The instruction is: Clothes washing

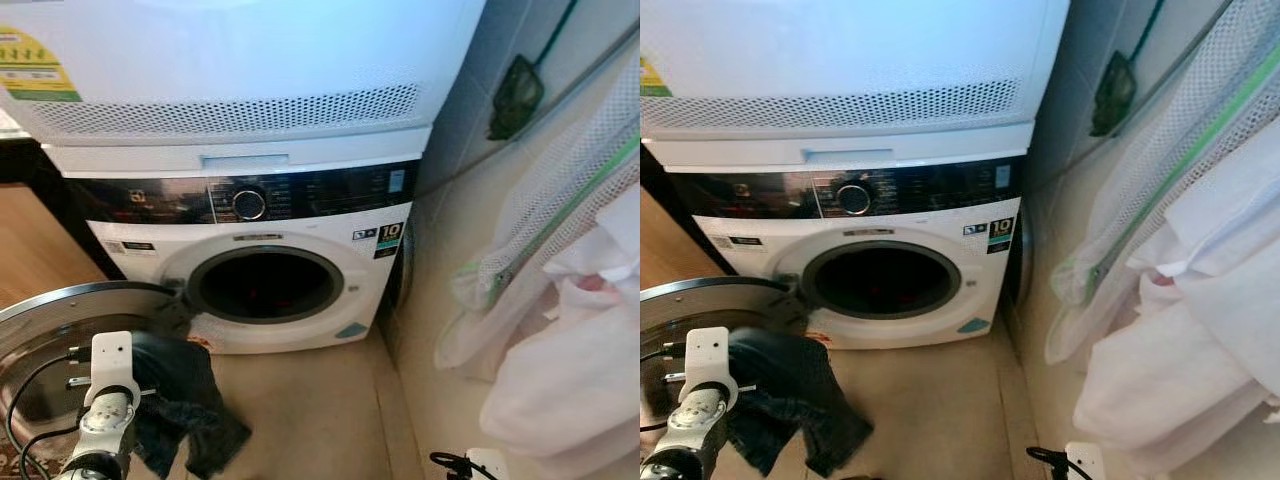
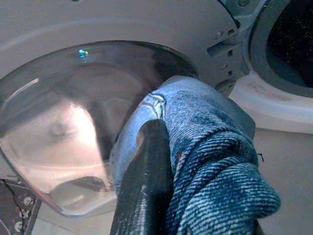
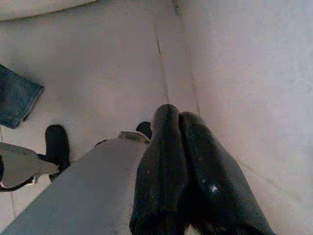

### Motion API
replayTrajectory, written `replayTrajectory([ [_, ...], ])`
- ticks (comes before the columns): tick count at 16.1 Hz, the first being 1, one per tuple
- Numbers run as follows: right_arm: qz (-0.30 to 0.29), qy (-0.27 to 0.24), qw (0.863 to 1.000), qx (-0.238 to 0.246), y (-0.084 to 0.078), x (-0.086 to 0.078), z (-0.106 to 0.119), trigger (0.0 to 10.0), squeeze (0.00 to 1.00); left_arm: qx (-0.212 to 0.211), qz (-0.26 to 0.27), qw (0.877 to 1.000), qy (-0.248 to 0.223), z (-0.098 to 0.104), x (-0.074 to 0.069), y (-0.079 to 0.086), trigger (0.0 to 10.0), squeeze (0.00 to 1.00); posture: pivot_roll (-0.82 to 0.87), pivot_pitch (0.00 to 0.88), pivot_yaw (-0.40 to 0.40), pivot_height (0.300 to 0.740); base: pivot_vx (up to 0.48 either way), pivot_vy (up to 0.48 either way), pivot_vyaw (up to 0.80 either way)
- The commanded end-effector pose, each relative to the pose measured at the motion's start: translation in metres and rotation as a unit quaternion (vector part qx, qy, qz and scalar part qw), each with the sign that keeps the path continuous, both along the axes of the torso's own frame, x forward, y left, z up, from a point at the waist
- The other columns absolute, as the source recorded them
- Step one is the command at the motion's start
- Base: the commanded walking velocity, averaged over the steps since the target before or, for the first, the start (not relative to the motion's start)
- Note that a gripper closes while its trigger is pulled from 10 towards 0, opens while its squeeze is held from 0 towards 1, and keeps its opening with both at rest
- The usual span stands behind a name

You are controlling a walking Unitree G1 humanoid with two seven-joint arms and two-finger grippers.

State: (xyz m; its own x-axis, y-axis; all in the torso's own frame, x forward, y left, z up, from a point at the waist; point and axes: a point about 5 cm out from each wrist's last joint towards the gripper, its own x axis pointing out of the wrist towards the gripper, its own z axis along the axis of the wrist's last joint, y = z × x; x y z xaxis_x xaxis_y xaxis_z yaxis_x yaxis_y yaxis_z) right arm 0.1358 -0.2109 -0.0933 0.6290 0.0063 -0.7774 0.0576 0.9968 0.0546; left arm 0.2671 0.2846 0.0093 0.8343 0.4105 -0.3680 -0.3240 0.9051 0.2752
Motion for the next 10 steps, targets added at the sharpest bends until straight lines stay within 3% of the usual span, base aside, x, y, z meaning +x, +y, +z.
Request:
replayTrajectory([
  [1,-0.011,-0.002,1.000,-0.001,-0.002,-0.005,-0.001,10.0,0.00,0.003,-0.018,1.000,-0.015,0.009,0.011,-0.005,10.0,0.00,0.23,0.136,0.023,0.740,0.000,0.000,0.00],
  [5,-0.031,0.011,0.999,0.009,-0.004,-0.008,-0.003,10.0,0.00,-0.020,-0.051,0.998,-0.014,0.007,0.020,-0.025,10.0,0.00,0.22,0.161,0.013,0.740,0.000,0.000,0.00],
  [7,-0.025,0.015,0.999,0.017,-0.004,-0.011,-0.003,10.0,0.00,-0.036,-0.068,0.997,-0.007,0.000,0.020,-0.041,10.0,0.00,0.19,0.176,0.010,0.740,0.000,0.000,0.00],
  [10,-0.042,0.010,0.999,0.030,-0.005,-0.013,-0.004,10.0,0.00,-0.046,-0.076,0.996,0.003,-0.006,0.017,-0.051,10.0,0.00,0.17,0.182,0.012,0.740,0.000,0.000,0.00],
])
